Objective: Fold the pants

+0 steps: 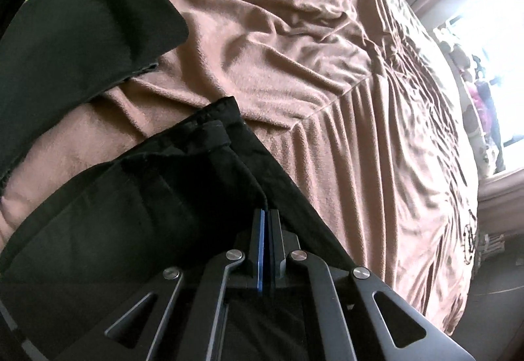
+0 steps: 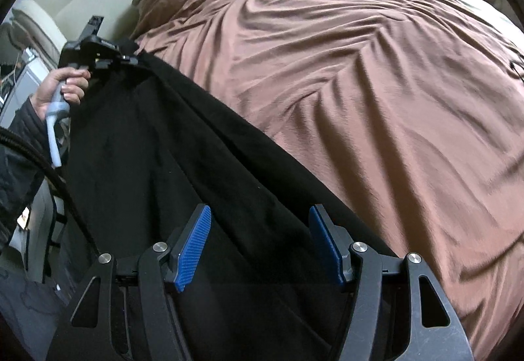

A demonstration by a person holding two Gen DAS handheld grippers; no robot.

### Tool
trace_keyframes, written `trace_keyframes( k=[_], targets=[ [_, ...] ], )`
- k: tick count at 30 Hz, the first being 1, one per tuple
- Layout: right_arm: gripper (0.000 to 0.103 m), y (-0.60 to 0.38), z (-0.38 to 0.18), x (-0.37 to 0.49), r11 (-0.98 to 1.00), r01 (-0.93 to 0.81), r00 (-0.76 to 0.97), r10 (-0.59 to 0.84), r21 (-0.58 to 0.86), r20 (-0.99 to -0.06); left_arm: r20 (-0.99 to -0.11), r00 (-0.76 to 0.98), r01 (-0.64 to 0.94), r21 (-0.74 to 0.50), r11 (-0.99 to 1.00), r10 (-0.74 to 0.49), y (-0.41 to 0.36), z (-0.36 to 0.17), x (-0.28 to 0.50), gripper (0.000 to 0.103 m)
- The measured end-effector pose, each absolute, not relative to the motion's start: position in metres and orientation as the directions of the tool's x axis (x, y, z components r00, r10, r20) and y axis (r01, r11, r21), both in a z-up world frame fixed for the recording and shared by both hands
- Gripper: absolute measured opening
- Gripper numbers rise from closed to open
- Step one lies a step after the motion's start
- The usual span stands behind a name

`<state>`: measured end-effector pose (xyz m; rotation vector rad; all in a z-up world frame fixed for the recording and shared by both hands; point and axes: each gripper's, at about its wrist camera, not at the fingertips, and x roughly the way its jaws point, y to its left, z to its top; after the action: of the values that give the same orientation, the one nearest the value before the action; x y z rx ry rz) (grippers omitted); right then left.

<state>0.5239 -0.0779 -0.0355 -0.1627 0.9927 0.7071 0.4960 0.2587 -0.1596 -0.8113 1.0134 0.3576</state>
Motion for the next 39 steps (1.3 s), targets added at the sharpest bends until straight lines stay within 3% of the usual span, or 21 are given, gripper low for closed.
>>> trace_keyframes(
  k=[4, 7, 9, 11, 14, 28, 39],
  targets=[
    [0.049, -0.058, -0.049, 0.532, 0.763, -0.629, 0.317, 0.427, 0.149, -0.846, -0.843, 0.527, -0.598, -0.458, 0.658, -0.109, 0.262, -0.157, 0.490, 0.001],
    [0.047, -0.047, -0.058, 0.539, 0.765, -0.634, 0.320, 0.396, 0.116, -0.861, -0.827, 0.549, -0.578, -0.480, 0.660, -0.120, 0.263, -0.154, 0.487, 0.001],
    [0.038, -0.045, -0.062, 0.543, 0.768, -0.632, 0.317, 0.381, 0.106, -0.869, -0.820, 0.559, -0.571, -0.488, 0.660, -0.124, 0.264, -0.153, 0.485, 0.001],
    [0.017, -0.045, -0.064, 0.547, 0.778, -0.620, 0.320, 0.370, 0.103, -0.872, -0.811, 0.571, -0.562, -0.502, 0.657, -0.130, 0.265, -0.150, 0.484, 0.001],
    [0.001, -0.040, -0.066, 0.545, 0.771, -0.629, 0.311, 0.363, 0.095, -0.878, -0.801, 0.583, -0.553, -0.513, 0.657, -0.135, 0.265, -0.147, 0.484, 0.001],
    [0.000, -0.034, -0.037, 0.522, 0.813, -0.582, 0.492, 0.347, -0.006, -0.798, -0.785, 0.606, -0.534, -0.522, 0.665, -0.130, 0.265, -0.132, 0.504, 0.001],
    [0.000, -0.035, -0.060, 0.547, 0.846, -0.533, 0.466, 0.289, -0.005, -0.836, -0.849, 0.502, -0.572, -0.468, 0.674, -0.164, 0.268, -0.181, 0.543, 0.002]
  ],
)
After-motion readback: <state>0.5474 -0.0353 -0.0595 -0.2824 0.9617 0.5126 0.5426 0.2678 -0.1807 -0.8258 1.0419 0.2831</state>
